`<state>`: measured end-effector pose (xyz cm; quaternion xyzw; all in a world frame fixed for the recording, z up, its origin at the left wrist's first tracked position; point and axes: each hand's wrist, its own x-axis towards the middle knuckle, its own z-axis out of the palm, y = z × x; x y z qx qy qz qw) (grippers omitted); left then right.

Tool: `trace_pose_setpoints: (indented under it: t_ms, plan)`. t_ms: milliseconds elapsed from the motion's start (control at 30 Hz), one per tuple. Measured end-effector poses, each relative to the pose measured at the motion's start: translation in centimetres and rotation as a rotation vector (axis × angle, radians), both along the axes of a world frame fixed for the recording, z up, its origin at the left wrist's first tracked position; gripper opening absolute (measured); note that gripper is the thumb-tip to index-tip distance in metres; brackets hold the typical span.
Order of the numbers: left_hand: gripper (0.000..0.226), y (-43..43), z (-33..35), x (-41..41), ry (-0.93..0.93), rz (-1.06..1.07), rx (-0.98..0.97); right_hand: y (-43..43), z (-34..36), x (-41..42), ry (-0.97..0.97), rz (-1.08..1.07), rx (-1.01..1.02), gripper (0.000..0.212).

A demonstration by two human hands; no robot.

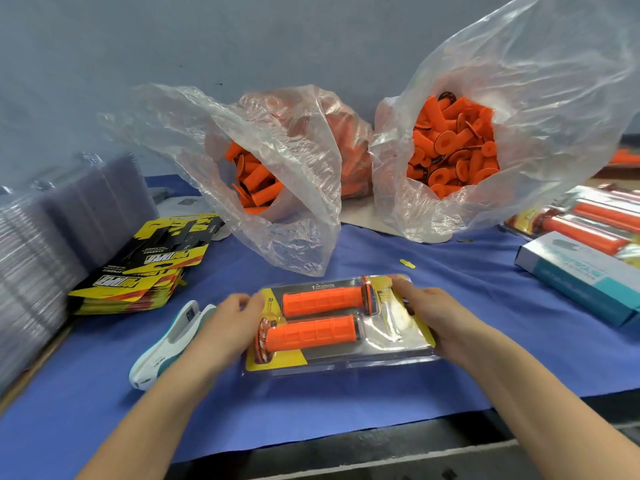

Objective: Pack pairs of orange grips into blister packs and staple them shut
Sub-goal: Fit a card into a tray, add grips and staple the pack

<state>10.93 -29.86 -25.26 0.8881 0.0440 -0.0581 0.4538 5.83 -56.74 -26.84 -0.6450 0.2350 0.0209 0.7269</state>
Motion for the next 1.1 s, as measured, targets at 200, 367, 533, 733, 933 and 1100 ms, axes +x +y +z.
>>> trace_pose_setpoints:
  t_ms: [200,367,533,733,933,1100]
  plan:
    - [0.044,0.4,0.8,0.1,0.334,-0.117,-0.542,-0.4,0.5,-0.3,-0.021,-0.010,-0.055,0.050]
    - [0.049,-0.8,2.4,-0.5,0.378,-0.273,-0.732,-2.4,2.0,-0.9,-0.046,-0.077,-0.033,0.050]
    - [0.062,-4.1,3.5,-0.9,0.278,-0.193,-0.733,-5.3,3.7,-2.2,-0.093,-0.134,0.089,0.048]
    - [0.050,-9.4,4.8,-1.7,0.298,-0.153,-0.786,-9.3,5.3,-4.0,-0.218,-0.202,0.128,0.043]
    - [0.048,-16.4,5.6,-3.8,0.359,-0.224,-0.869,-14.9,5.9,-8.2,-0.430,-0.336,0.435,0.029]
    - [0.032,-25.1,8.1,-6.2,0.407,-0.438,-1.042,-18.2,5.2,-9.7,-0.698,-0.678,0.647,0.035]
